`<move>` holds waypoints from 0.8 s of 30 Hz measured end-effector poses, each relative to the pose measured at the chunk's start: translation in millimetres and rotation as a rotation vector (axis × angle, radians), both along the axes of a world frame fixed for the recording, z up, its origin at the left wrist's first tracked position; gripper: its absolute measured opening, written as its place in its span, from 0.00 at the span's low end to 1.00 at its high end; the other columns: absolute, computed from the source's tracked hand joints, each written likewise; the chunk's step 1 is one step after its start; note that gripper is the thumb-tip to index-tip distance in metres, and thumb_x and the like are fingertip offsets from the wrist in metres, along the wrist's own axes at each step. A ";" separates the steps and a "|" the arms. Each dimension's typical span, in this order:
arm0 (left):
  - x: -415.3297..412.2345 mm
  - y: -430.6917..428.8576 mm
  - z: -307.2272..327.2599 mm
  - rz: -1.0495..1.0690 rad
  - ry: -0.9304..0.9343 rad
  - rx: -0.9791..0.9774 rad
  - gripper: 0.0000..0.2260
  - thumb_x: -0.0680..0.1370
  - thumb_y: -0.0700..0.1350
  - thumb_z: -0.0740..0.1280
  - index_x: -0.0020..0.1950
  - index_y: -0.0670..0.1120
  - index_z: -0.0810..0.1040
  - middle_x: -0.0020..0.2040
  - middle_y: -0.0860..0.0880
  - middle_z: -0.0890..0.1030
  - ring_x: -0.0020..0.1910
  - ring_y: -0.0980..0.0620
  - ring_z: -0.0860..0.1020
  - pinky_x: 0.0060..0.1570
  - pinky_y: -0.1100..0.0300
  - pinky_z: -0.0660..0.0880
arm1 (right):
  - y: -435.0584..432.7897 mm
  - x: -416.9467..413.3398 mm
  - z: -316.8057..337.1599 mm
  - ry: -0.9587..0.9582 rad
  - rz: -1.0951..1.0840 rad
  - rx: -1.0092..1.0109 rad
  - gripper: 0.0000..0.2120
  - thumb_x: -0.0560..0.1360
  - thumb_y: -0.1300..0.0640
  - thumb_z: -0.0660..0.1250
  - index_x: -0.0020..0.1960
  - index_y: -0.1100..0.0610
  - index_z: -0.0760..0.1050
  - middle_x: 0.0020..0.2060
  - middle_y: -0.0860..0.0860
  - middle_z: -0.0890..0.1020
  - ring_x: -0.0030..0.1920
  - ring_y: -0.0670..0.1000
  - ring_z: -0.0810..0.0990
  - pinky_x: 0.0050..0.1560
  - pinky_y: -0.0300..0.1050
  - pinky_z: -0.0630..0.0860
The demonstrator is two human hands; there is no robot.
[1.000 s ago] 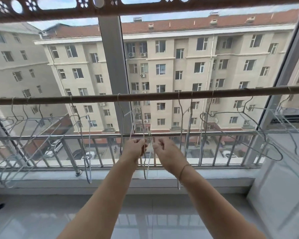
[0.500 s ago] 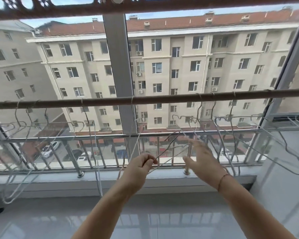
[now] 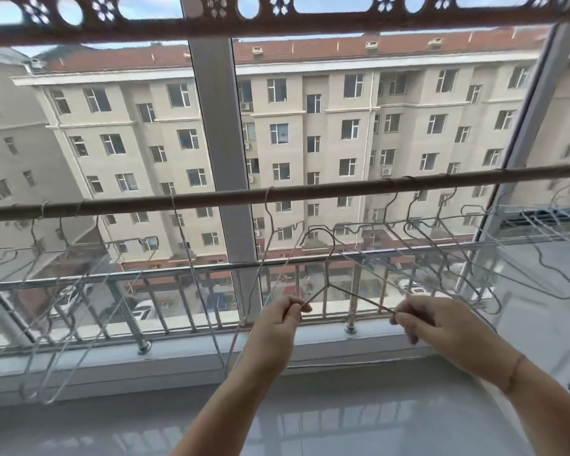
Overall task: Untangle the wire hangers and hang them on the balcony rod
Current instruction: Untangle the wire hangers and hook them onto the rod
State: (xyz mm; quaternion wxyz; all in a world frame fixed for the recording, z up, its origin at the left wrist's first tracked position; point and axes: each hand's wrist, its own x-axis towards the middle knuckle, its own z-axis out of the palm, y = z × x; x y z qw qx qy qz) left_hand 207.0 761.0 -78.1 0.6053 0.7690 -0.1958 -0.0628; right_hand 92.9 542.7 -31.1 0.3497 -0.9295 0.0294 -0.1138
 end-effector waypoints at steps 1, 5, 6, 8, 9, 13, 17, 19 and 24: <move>0.4 -3.8 0.0 0.011 0.005 -0.010 0.12 0.79 0.39 0.60 0.41 0.52 0.78 0.36 0.54 0.77 0.39 0.55 0.73 0.44 0.58 0.69 | 0.2 -7.1 3.9 0.042 0.016 0.038 0.08 0.75 0.58 0.66 0.39 0.52 0.79 0.25 0.48 0.77 0.26 0.41 0.72 0.32 0.34 0.70; -5.1 -19.5 5.0 0.028 -0.009 -0.055 0.07 0.78 0.40 0.64 0.45 0.53 0.78 0.45 0.51 0.81 0.46 0.55 0.77 0.47 0.67 0.71 | 3.4 -33.1 16.8 0.056 0.019 0.263 0.09 0.75 0.60 0.65 0.39 0.53 0.81 0.27 0.54 0.75 0.28 0.45 0.73 0.31 0.36 0.74; -7.2 -23.3 6.4 0.055 -0.045 -0.062 0.05 0.77 0.41 0.65 0.47 0.52 0.77 0.47 0.51 0.80 0.47 0.56 0.77 0.47 0.69 0.71 | 4.2 -37.7 18.1 0.032 -0.021 0.275 0.09 0.75 0.60 0.65 0.39 0.51 0.81 0.28 0.58 0.76 0.28 0.47 0.72 0.31 0.37 0.75; -10.7 -31.0 10.5 0.112 -0.113 -0.100 0.04 0.76 0.43 0.67 0.50 0.51 0.77 0.49 0.50 0.80 0.49 0.55 0.77 0.48 0.68 0.72 | 7.3 -42.1 17.0 -0.028 -0.126 0.227 0.08 0.75 0.56 0.65 0.39 0.48 0.79 0.29 0.61 0.77 0.27 0.47 0.71 0.31 0.39 0.74; -13.0 -35.4 13.8 0.117 -0.122 -0.122 0.04 0.76 0.44 0.67 0.50 0.51 0.78 0.49 0.49 0.80 0.48 0.55 0.78 0.48 0.68 0.73 | 10.6 -41.5 16.4 -0.067 -0.179 0.174 0.07 0.75 0.55 0.65 0.39 0.48 0.78 0.26 0.58 0.75 0.26 0.46 0.70 0.32 0.42 0.73; -23.4 -61.3 41.3 -0.081 0.035 -0.239 0.04 0.77 0.45 0.66 0.49 0.50 0.79 0.44 0.52 0.83 0.40 0.63 0.79 0.41 0.71 0.74 | 32.5 -22.4 17.1 -0.248 -0.312 0.069 0.08 0.75 0.55 0.64 0.37 0.52 0.75 0.19 0.44 0.71 0.22 0.45 0.68 0.26 0.36 0.63; -14.8 -85.9 70.4 -0.160 0.110 -0.331 0.08 0.77 0.43 0.66 0.54 0.43 0.80 0.42 0.47 0.82 0.39 0.55 0.79 0.36 0.69 0.74 | 44.9 18.3 12.8 -0.388 -0.431 0.078 0.07 0.76 0.56 0.63 0.40 0.53 0.74 0.22 0.45 0.74 0.27 0.44 0.74 0.29 0.32 0.67; -4.5 -94.4 80.3 -0.117 0.141 -0.365 0.09 0.75 0.39 0.68 0.55 0.41 0.79 0.41 0.47 0.82 0.37 0.55 0.79 0.35 0.70 0.74 | 50.3 38.5 12.4 -0.419 -0.447 0.114 0.05 0.77 0.57 0.61 0.45 0.54 0.75 0.29 0.44 0.77 0.32 0.46 0.75 0.30 0.31 0.67; 22.5 -100.4 85.7 0.006 0.211 -0.346 0.11 0.72 0.37 0.71 0.54 0.39 0.79 0.43 0.45 0.82 0.35 0.54 0.79 0.35 0.67 0.73 | 57.8 71.2 12.9 -0.378 -0.442 0.177 0.09 0.78 0.59 0.58 0.52 0.56 0.76 0.39 0.48 0.79 0.41 0.50 0.77 0.37 0.40 0.68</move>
